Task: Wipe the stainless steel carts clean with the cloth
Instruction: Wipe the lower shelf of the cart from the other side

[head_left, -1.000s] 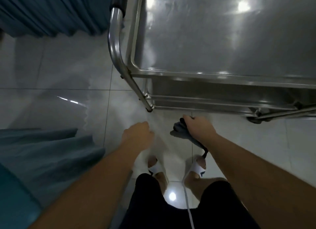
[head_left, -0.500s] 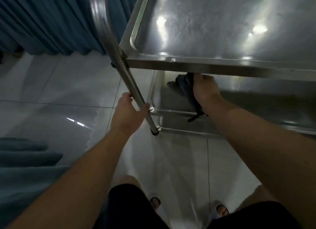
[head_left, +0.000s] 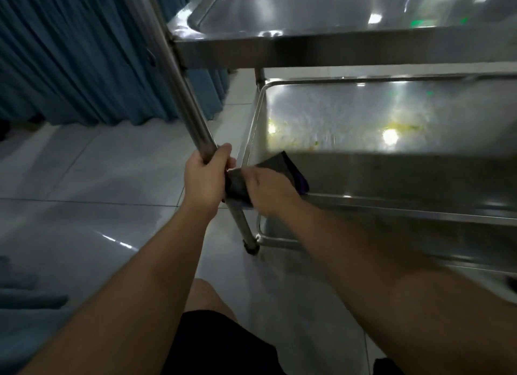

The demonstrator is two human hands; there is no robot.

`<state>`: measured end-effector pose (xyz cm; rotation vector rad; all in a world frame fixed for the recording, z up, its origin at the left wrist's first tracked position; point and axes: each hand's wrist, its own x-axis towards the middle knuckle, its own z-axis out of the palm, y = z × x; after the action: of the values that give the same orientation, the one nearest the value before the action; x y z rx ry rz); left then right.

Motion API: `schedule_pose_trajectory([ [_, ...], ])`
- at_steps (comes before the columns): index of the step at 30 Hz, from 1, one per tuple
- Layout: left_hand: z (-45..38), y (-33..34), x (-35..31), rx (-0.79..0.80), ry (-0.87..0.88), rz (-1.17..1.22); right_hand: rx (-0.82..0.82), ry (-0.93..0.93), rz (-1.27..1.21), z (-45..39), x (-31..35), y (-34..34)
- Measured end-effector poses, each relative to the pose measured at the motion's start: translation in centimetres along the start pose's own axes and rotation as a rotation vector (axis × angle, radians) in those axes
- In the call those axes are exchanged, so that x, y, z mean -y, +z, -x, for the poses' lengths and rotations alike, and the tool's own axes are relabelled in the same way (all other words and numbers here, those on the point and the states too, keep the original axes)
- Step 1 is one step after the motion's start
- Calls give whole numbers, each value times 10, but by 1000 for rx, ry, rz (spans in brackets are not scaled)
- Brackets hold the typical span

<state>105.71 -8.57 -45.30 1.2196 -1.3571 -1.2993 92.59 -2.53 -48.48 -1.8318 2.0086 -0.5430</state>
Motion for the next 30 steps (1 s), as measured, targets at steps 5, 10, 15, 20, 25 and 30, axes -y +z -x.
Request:
schedule_pose_trajectory([
  [5, -3, 11, 2, -130, 14, -108, 62, 64, 176, 6, -15, 15],
  [10, -1, 19, 4, -206, 11, -41, -45, 390, 184, 33, -101, -22],
  [15, 3, 28, 11, -275, 63, 63, -103, 746, 172, 32, -182, -72],
  [20, 0, 30, 14, -321, 95, 76, -52, 602, 164, -50, -119, -41],
  [25, -3, 27, 15, -282, 109, 70, 112, 194, 156, -105, -29, 4],
  [30, 1, 29, 17, -271, 164, 77, 19, 261, 214, -75, -107, -33],
])
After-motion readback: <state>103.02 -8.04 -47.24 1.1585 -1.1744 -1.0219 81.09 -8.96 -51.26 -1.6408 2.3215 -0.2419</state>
